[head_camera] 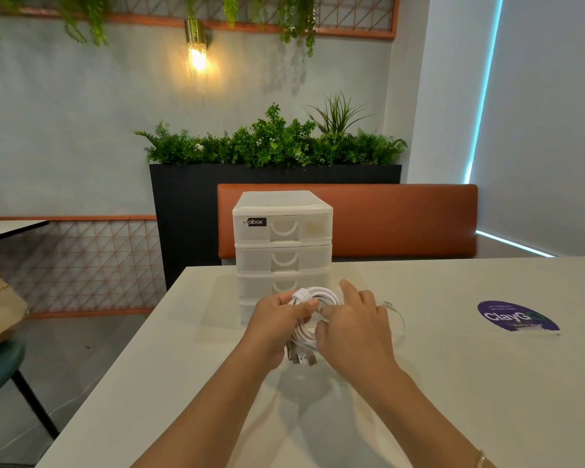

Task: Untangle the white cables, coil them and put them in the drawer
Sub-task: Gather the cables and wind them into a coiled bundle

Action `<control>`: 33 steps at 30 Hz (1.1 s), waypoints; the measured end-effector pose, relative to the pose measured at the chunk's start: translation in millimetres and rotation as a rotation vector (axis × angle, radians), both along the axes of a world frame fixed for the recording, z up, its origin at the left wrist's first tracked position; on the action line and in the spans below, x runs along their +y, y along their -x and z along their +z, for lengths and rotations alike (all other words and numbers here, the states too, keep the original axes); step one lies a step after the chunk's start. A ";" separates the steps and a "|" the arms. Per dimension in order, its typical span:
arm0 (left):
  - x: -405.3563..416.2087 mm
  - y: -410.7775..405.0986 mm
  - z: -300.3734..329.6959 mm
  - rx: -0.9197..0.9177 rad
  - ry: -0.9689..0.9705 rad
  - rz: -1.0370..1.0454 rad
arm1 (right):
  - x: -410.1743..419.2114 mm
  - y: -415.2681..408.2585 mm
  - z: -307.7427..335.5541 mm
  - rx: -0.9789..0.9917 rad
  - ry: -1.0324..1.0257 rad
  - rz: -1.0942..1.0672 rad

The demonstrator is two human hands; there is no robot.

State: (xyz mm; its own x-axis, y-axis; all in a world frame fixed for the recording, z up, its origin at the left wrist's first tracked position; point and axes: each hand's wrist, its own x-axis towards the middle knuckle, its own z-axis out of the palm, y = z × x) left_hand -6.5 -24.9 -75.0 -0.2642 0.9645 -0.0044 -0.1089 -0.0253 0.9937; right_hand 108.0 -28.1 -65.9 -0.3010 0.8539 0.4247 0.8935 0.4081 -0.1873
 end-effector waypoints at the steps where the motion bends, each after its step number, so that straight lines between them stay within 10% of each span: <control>1: 0.5 0.3 0.1 0.001 0.003 -0.024 | -2.1 1.9 0.9 0.001 0.013 -0.019; 9: -3.8 5.8 -1.6 0.224 -0.190 -0.142 | 3.4 -11.8 10.2 0.362 0.190 0.050; 13: -3.7 7.1 -4.0 0.689 -0.296 -0.019 | 1.0 -24.2 20.1 0.716 0.557 0.061; 20: 3.8 18.8 -9.3 1.023 -0.473 0.161 | -17.5 -47.9 27.7 0.612 0.555 0.114; 27: 7.6 14.1 -13.8 1.044 -0.540 0.158 | -5.3 -73.1 38.8 0.931 0.686 0.249; 33: 6.1 15.7 -16.0 1.218 -0.574 0.151 | 9.6 -93.1 50.9 0.508 0.677 0.147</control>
State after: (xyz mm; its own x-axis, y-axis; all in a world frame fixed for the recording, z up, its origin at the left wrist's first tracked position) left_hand -22.2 -18.8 -91.0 0.0860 0.7125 0.6964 0.8661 -0.3989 0.3013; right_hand 201.1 -18.4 -15.0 -0.3397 0.9393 -0.0489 0.5820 0.1691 -0.7954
